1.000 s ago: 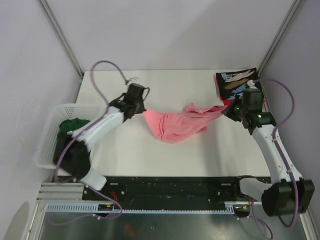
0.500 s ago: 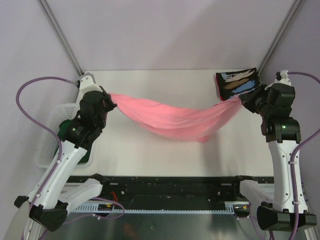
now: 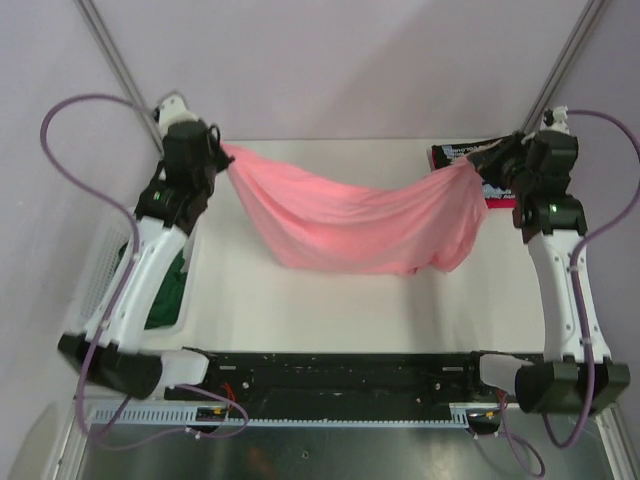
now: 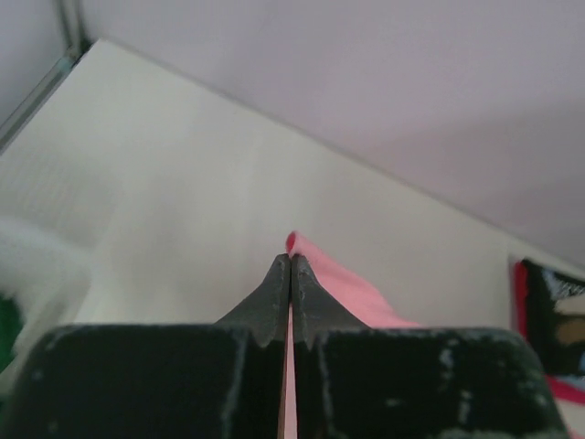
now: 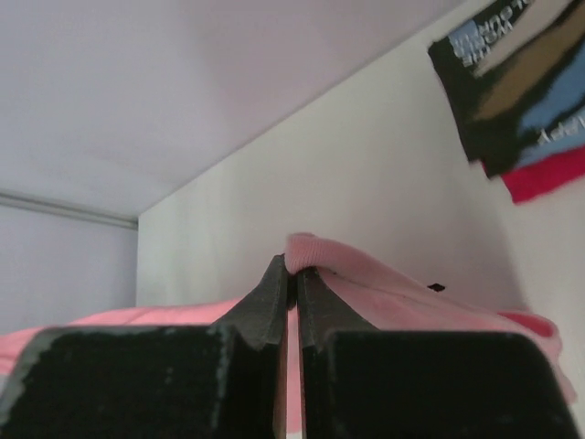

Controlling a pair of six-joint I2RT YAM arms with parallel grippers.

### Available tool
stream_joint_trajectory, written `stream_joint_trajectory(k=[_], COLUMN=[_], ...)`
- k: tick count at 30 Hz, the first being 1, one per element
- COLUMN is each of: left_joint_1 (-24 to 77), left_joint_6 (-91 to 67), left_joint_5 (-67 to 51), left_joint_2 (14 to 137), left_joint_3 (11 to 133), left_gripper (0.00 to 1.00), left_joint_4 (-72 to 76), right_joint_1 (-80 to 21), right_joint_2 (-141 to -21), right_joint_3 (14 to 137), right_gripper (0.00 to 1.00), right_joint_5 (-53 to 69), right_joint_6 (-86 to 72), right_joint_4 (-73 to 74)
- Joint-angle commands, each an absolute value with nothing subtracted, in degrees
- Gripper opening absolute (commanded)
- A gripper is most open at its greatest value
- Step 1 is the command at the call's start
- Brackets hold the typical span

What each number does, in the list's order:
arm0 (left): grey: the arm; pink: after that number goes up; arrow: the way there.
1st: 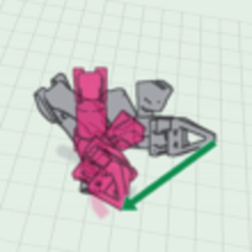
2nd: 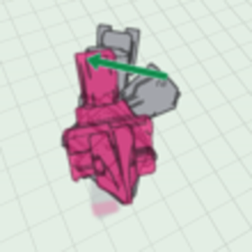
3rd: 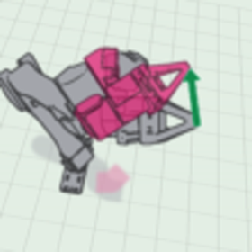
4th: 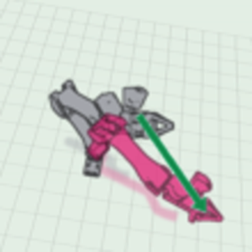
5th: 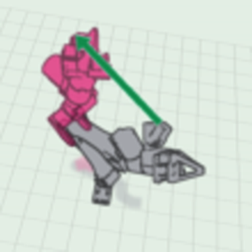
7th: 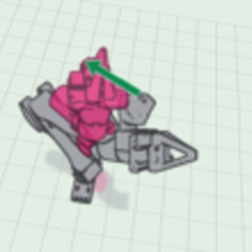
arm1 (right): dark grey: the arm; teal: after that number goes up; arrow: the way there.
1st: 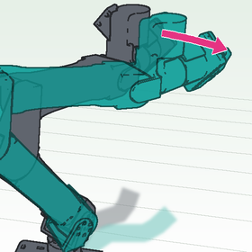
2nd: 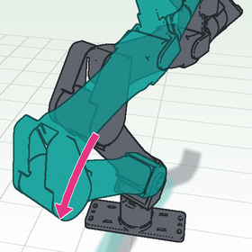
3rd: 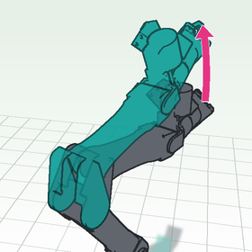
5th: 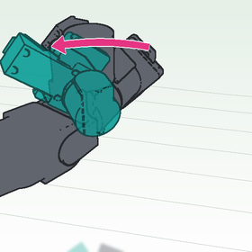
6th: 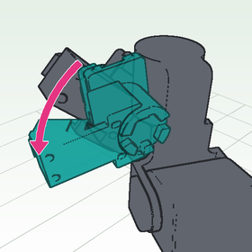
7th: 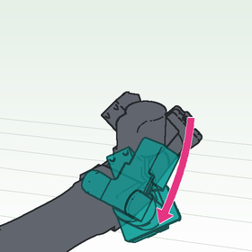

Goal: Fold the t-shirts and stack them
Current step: Flatten out the tshirt

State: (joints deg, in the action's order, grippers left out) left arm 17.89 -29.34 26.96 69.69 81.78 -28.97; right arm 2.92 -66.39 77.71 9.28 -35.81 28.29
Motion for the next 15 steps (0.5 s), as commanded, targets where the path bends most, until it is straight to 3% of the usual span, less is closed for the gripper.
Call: stream_joint_trajectory(k=[1,9,12,15], left_joint_1=[14.3,9.5,7.6,6.2], left_joint_6=[-31.4,-32.0,-32.5,-33.2], left_joint_5=[19.2,12.4,11.1,11.3], left_joint_2=[82.0,95.0,94.1,89.6], left_joint_3=[97.4,123.1,123.6,115.4], left_gripper=[0.00,0.00,0.00,0.00], left_joint_4=[-24.1,-24.0,-24.0,-24.0], right_joint_1=[3.1,3.3,3.4,3.4], right_joint_2=[-75.0,-86.3,-84.5,-79.5], right_joint_3=[87.0,110.2,109.3,101.2], right_gripper=[0.00,0.00,0.00,0.00], right_joint_5=[9.8,8.1,8.0,8.0], right_joint_6=[-39.0,-38.7,-38.3,-38.4], right_joint_4=[14.0,15.5,15.5,14.7])
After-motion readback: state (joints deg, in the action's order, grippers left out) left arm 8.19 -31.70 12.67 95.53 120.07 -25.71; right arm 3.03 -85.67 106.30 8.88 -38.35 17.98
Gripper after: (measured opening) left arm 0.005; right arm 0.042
